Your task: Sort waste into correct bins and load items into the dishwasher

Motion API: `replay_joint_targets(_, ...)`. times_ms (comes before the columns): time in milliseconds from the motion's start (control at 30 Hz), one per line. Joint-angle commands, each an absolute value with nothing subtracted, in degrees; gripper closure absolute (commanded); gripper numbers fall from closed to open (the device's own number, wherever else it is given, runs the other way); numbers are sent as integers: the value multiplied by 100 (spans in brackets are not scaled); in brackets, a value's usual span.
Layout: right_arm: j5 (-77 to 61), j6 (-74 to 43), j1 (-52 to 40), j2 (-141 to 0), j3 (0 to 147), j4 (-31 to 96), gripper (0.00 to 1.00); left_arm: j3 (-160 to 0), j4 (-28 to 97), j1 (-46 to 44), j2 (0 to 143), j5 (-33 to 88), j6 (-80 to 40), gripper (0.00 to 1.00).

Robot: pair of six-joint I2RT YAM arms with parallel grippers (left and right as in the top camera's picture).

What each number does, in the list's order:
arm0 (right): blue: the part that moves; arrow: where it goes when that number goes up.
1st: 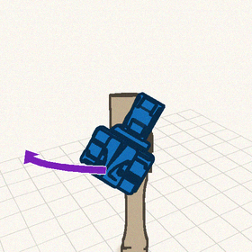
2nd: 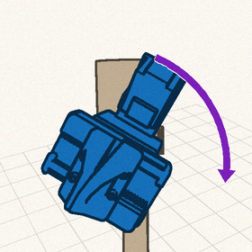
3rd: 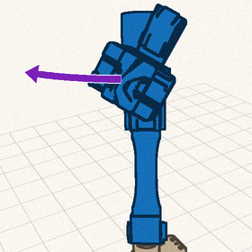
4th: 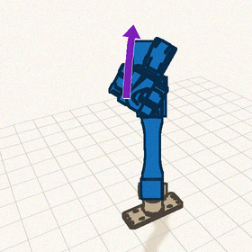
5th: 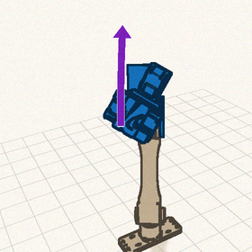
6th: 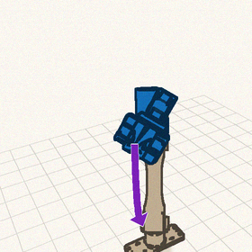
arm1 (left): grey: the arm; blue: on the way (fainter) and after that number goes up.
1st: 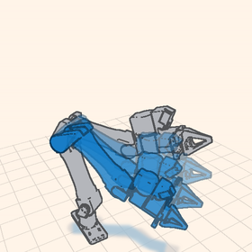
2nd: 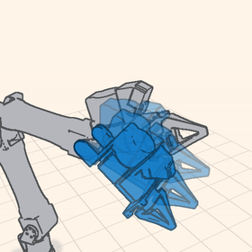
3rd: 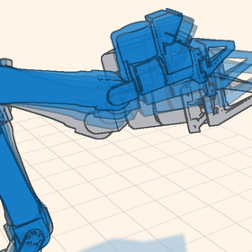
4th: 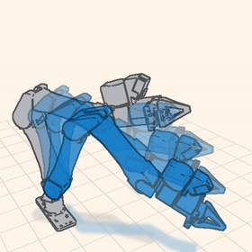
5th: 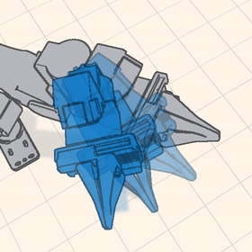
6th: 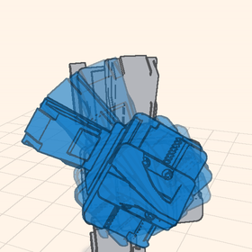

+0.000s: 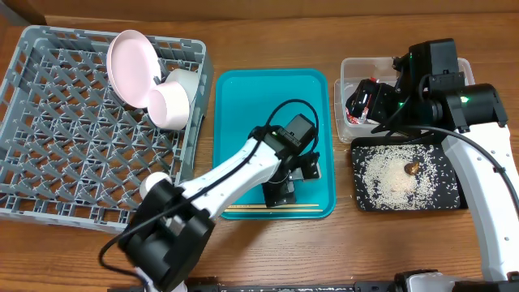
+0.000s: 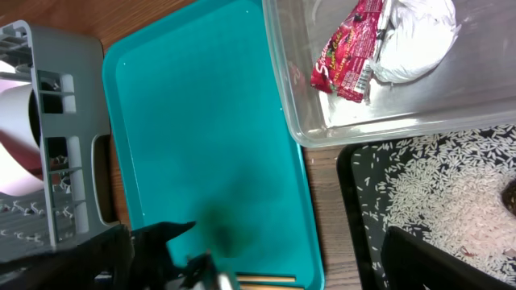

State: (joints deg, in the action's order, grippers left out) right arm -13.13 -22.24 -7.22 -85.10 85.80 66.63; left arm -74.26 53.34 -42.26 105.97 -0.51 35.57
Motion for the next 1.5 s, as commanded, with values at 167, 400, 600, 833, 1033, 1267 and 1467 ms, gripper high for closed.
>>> replay_joint_targets(167,-1286,-2213,-733,-8493,8582,6632,0,-7063,5225,-4268,10475,-106,3428,11)
replay_joint_targets(400,-1286,-2213,-733,-8493,8582,6632,0,-6600,4906,-4416,10475,-3,3428,10)
replay_joint_targets(600,-1286,-2213,-733,-8493,8582,6632,0,-6565,4899,-4519,10477,-10,3424,9)
replay_joint_targets(833,-1286,-2213,-733,-8493,8582,6632,0,-6226,4386,-4519,10479,-156,3295,9)
replay_joint_targets(1033,-1286,-2215,-733,-8493,8582,6632,0,-5922,3785,-4482,10479,-416,3251,17)
replay_joint_targets(1267,-1286,-2215,-733,-8493,8582,6632,0,-5924,3076,-4407,10479,-1175,2593,36)
replay_joint_targets(1467,-1286,-2213,-733,-8493,8582,6632,0,-5924,2888,-3988,10479,-1216,1271,30)
